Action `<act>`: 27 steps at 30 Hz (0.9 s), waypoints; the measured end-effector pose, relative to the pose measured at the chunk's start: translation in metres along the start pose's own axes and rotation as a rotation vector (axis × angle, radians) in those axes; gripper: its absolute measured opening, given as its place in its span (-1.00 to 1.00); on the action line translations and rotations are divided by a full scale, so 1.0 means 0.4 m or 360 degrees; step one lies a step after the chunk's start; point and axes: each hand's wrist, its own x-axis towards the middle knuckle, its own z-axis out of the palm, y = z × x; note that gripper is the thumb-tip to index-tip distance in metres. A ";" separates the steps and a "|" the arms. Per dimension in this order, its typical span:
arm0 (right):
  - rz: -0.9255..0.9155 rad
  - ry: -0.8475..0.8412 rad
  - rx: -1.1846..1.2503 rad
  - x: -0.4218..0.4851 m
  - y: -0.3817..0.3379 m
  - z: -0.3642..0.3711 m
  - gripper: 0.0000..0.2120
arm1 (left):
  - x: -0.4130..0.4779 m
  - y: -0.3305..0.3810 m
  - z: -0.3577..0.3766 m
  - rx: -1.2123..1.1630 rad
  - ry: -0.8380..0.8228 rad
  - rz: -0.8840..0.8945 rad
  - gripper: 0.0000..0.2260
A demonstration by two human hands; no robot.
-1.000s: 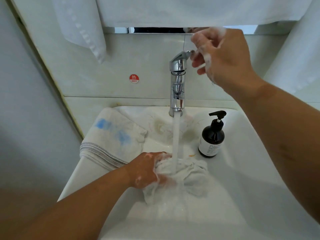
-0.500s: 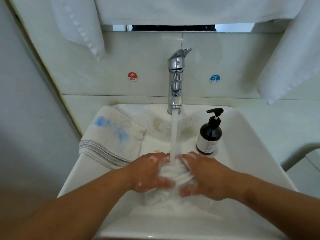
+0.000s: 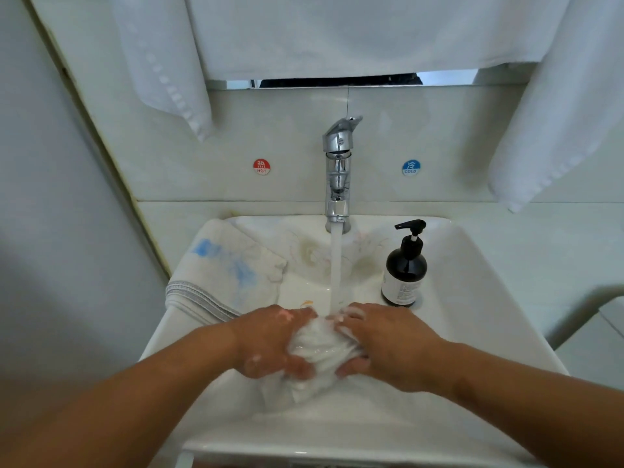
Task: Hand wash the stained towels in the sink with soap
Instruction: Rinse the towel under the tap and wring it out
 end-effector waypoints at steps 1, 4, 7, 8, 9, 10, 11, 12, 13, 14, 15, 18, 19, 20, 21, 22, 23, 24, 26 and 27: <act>-0.0046 0.0001 0.0040 0.017 -0.007 0.008 -0.35 | -0.016 -0.014 -0.007 0.0063 0.0005 -0.0040 -0.41; -0.0139 -0.0122 0.0139 0.057 -0.025 0.038 -0.25 | -0.050 -0.043 -0.004 0.0372 0.0030 -0.0142 -0.33; -0.0025 -0.0253 0.0249 0.069 -0.034 0.061 -0.07 | -0.059 -0.042 0.018 0.0359 0.0011 -0.0233 -0.15; 0.0034 -0.0278 0.0291 0.072 -0.033 0.065 -0.04 | -0.054 -0.040 0.029 0.0343 0.0004 -0.0271 -0.08; 0.0057 -0.0280 0.0291 0.076 -0.033 0.063 -0.03 | -0.047 -0.035 0.037 0.0356 0.0015 -0.0303 -0.04; 0.0063 -0.0260 0.0263 0.081 -0.029 0.062 -0.06 | -0.038 -0.034 0.042 0.0382 0.0026 -0.0334 -0.02; 0.0071 -0.0234 0.0268 0.085 -0.023 0.059 -0.11 | -0.029 -0.032 0.044 0.0392 0.0036 -0.0350 -0.02; 0.0110 -0.0225 0.0321 0.086 -0.012 0.054 -0.15 | -0.021 -0.030 0.042 0.0360 0.0029 -0.0354 -0.03; 0.0159 -0.0218 0.0404 0.080 -0.001 0.044 -0.19 | -0.014 -0.027 0.037 0.0276 0.0010 -0.0335 -0.06; 0.0193 -0.0213 0.0493 0.070 0.015 0.039 -0.24 | -0.009 -0.024 0.032 0.0150 -0.0015 -0.0304 -0.10; 0.0210 -0.0210 0.0600 0.057 0.030 0.031 -0.34 | -0.005 -0.020 0.028 0.0026 -0.0046 -0.0271 -0.16; 0.0258 -0.0214 0.0790 0.013 0.068 0.020 -0.65 | 0.015 -0.004 0.028 -0.0175 -0.0032 -0.0112 -0.35; 0.0255 -0.0192 0.0791 0.003 0.073 0.019 -0.71 | 0.026 0.000 0.032 -0.0128 0.0013 -0.0044 -0.40; 0.0237 -0.0160 0.0701 -0.003 0.076 0.023 -0.73 | 0.036 0.004 0.034 -0.0045 0.0030 0.0001 -0.40; 0.0218 -0.0143 0.0566 -0.006 0.071 0.026 -0.63 | 0.043 0.011 0.035 0.0026 0.0024 0.0020 -0.36; 0.0227 -0.0172 0.0453 -0.008 0.059 0.028 -0.45 | 0.048 0.016 0.039 0.0050 -0.0011 0.0002 -0.31; 0.0236 -0.0230 0.0422 -0.008 0.045 0.029 -0.28 | 0.047 0.024 0.042 0.0069 -0.0061 -0.0048 -0.26; 0.0239 -0.0299 0.0409 -0.006 0.036 0.033 -0.13 | 0.044 0.031 0.049 0.0142 -0.0110 -0.0094 -0.21; 0.0212 -0.0409 0.0277 -0.004 0.021 0.047 0.08 | 0.036 0.045 0.063 0.0336 -0.0149 -0.0129 -0.13; 0.0210 -0.0424 0.0199 0.001 0.024 0.057 0.12 | 0.034 0.051 0.069 0.0423 -0.0134 -0.0137 -0.12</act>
